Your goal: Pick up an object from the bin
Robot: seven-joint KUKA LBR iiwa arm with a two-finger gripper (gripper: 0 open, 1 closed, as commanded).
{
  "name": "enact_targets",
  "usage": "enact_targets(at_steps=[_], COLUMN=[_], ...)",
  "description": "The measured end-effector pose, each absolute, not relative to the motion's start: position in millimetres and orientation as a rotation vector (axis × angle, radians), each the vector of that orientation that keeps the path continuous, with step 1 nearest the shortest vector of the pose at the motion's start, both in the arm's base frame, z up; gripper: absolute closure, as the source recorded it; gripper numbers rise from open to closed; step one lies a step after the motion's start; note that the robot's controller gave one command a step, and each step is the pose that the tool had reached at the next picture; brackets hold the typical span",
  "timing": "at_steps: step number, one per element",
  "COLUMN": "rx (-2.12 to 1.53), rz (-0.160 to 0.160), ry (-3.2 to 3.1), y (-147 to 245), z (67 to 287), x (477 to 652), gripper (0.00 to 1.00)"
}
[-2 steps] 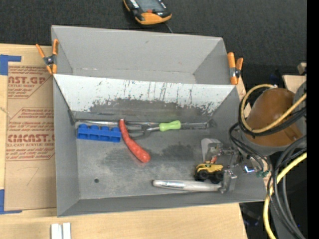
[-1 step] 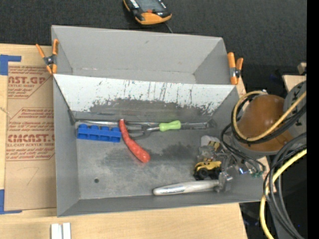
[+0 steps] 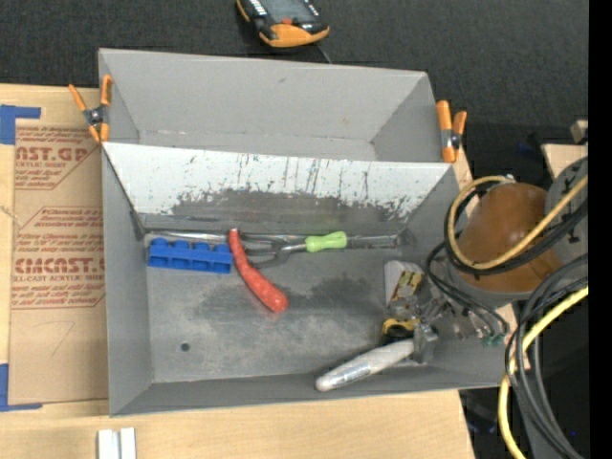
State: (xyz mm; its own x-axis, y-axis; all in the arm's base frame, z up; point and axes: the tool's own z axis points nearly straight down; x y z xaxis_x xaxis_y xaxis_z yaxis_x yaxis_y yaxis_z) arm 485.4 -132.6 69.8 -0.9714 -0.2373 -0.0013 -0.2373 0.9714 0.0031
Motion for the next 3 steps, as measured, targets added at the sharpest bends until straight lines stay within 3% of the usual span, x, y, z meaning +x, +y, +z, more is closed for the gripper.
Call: enact_targets(at_steps=[3], rx=[-0.35], rz=[0.008], ry=[3.125], y=[-131.7], z=[85.5], x=[484.7], gripper=[1.0])
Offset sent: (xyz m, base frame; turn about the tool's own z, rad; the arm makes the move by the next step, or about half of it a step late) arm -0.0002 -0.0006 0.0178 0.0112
